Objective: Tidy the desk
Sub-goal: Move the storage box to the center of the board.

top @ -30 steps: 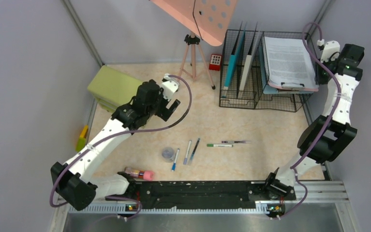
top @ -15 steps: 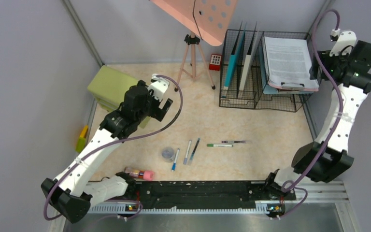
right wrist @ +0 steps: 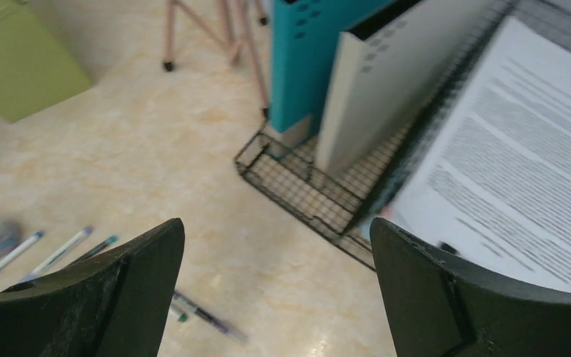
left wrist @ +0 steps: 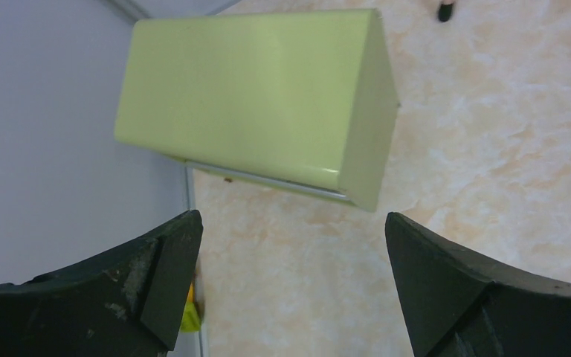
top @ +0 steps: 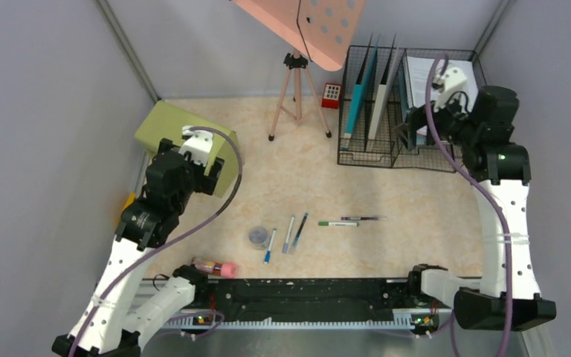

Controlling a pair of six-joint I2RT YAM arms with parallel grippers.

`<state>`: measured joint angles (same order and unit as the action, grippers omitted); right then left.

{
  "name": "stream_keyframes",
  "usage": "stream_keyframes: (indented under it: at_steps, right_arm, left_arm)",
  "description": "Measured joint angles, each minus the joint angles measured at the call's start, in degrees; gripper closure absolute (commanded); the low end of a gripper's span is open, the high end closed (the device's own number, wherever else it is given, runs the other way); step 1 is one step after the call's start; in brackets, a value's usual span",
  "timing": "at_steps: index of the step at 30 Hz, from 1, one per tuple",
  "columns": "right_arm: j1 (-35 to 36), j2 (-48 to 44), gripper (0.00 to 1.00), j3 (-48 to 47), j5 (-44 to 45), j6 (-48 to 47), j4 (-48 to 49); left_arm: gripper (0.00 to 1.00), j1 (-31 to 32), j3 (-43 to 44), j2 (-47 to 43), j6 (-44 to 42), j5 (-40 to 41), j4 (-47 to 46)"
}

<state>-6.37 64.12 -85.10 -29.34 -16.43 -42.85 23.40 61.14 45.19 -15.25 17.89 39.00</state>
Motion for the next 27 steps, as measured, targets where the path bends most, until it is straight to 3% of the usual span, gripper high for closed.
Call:
stream_keyframes:
  at_steps: [8, 16, 21, 27]
  right_arm:
    - [25.83, 2.21, 0.07, 3.76, 4.72, 1.92, 3.89]
    - [45.53, 15.58, 0.06, 3.17, 14.60, 0.48, 10.16]
    - [52.15, 26.69, 0.06, -2.36, 16.63, 2.03, 13.68]
    - [53.16, 38.25, 0.07, -12.52, 15.93, 6.62, 17.18]
  left_arm:
    - [0.01, -18.71, 1.14, 5.62, 2.43, -2.56, -1.31]
    - [0.01, -33.03, 6.78, 18.10, 7.74, -9.38, -7.69]
    - [0.01, -39.78, 15.30, 28.30, 9.99, -13.68, -11.30]
    - [0.01, -43.58, 26.12, 40.52, 12.35, -18.56, -13.09]
